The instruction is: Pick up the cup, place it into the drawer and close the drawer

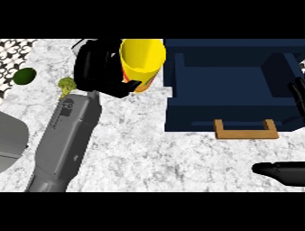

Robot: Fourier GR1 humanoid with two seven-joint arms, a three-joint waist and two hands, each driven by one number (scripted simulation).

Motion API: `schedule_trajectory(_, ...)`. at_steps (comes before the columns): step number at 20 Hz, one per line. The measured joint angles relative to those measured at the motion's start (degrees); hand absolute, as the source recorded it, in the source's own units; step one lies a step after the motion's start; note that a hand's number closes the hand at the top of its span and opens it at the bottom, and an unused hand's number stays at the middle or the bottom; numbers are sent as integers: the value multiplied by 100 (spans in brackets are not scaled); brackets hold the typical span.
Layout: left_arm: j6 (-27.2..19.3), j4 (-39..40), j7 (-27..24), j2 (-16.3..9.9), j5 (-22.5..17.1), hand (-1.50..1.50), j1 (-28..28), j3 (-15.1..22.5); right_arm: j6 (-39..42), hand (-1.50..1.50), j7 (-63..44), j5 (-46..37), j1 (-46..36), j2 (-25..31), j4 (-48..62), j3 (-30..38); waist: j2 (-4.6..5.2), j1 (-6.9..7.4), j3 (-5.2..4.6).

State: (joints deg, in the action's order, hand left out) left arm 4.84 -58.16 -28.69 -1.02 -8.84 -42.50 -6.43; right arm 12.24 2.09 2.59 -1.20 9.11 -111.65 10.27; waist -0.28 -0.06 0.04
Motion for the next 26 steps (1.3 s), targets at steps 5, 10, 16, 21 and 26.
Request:
schedule_trajectory(5, -818, 181, 548, 71, -74, 150, -820, 528, -8, -150, -66, 12, -185, 40, 116, 31, 22, -62, -1)
schedule_trajectory(10, -1366, 562, 924, 92, -206, 150, -1484, 829, 75, -150, -13, 89, -280, 121, 245, 124, 36, -92, -2)
schedule_trajectory(16, -1755, 1499, 1096, 99, -712, 150, -2288, 1059, 130, -150, 109, 62, -214, 101, 283, 101, 55, -161, -1)
schedule_trajectory(21, -2117, 2180, 1020, 101, -1260, 150, -2690, 1575, 99, -150, 48, 52, -362, 88, 314, 69, 67, -225, -1)
schedule_trajectory(26, -2226, 2654, 857, 101, -1692, 150, -2869, 2076, 201, -150, 184, 119, -341, 138, 456, 142, 79, -279, 0)
